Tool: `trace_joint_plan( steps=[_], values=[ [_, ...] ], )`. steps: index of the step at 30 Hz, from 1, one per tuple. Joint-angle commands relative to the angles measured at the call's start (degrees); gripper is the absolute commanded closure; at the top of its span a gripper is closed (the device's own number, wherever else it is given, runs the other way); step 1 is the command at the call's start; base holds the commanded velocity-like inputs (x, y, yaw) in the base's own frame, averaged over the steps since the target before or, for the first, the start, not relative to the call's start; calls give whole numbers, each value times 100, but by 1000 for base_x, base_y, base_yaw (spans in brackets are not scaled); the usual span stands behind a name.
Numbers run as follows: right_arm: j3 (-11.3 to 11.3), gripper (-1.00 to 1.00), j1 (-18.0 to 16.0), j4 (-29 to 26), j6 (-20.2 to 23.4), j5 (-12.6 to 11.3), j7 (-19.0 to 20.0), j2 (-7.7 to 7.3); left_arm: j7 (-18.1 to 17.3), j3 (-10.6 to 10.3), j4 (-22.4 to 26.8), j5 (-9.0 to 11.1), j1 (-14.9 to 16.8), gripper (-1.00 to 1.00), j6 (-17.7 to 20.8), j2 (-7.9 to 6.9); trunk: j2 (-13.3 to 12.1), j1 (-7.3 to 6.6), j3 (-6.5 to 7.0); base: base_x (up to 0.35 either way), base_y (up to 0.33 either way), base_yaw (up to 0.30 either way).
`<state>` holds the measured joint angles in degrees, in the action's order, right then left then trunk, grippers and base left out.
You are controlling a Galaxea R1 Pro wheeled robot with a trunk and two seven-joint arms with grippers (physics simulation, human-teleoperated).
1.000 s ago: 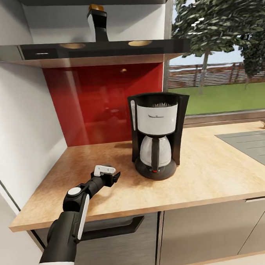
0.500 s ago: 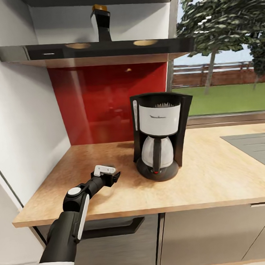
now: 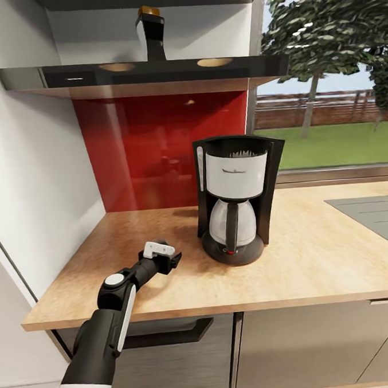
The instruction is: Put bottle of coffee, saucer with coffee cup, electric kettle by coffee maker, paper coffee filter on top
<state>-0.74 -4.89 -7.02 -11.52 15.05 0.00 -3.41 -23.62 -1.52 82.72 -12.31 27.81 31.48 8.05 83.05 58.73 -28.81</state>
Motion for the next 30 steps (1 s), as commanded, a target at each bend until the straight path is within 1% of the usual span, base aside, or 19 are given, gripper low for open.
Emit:
trace_joint_plan(
  steps=[1, 6, 7, 8, 9, 11, 15, 18, 30],
  values=[
    [-5, -100, -3, 4, -17, 21, 0, -2, -47, -2, 7, -61, 4, -100, 16, 4, 3, 0, -6, 0, 0, 1],
    [-4, -100, -3, 5, -17, 18, 0, -2, -12, -26, 7, -65, 1, -100, 16, 4, 3, 0, -6, 0, 0, 0],
    [-4, -100, -3, 4, -17, 20, 0, -2, 109, -28, 7, -59, 0, -100, 16, 4, 3, 0, -6, 0, 0, 0],
    [-4, -100, -3, 4, -17, 21, 0, -2, 332, -41, 4, -49, 0, -100, 16, 4, 3, 0, -6, 0, 0, 0],
    [-5, -100, -3, 5, -17, 21, 0, -2, 730, -178, 1, -35, 3, -100, 16, 4, 3, 0, -6, 0, 0, 0],
    [-5, -100, -3, 5, -17, 20, 0, -2, 903, -349, 0, -28, 3, -100, 16, 2, 3, 0, -6, 0, 0, 0],
    [-5, -100, -3, 4, -17, 23, 0, -2, 1141, -735, -7, -20, 2, -100, 16, 1, 3, 0, -6, 0, 0, 0],
    [-2, -100, -3, 3, -17, 23, 0, -6, 1200, -830, -9, -18, 3, -100, 16, 3, 3, 0, -6, 0, 0, 0],
    [1, -100, -3, 5, -17, 19, 0, -10, 1227, -874, -10, -17, 4, -100, 16, 1, 3, 0, -6, 0, 0, 0]
  ],
)
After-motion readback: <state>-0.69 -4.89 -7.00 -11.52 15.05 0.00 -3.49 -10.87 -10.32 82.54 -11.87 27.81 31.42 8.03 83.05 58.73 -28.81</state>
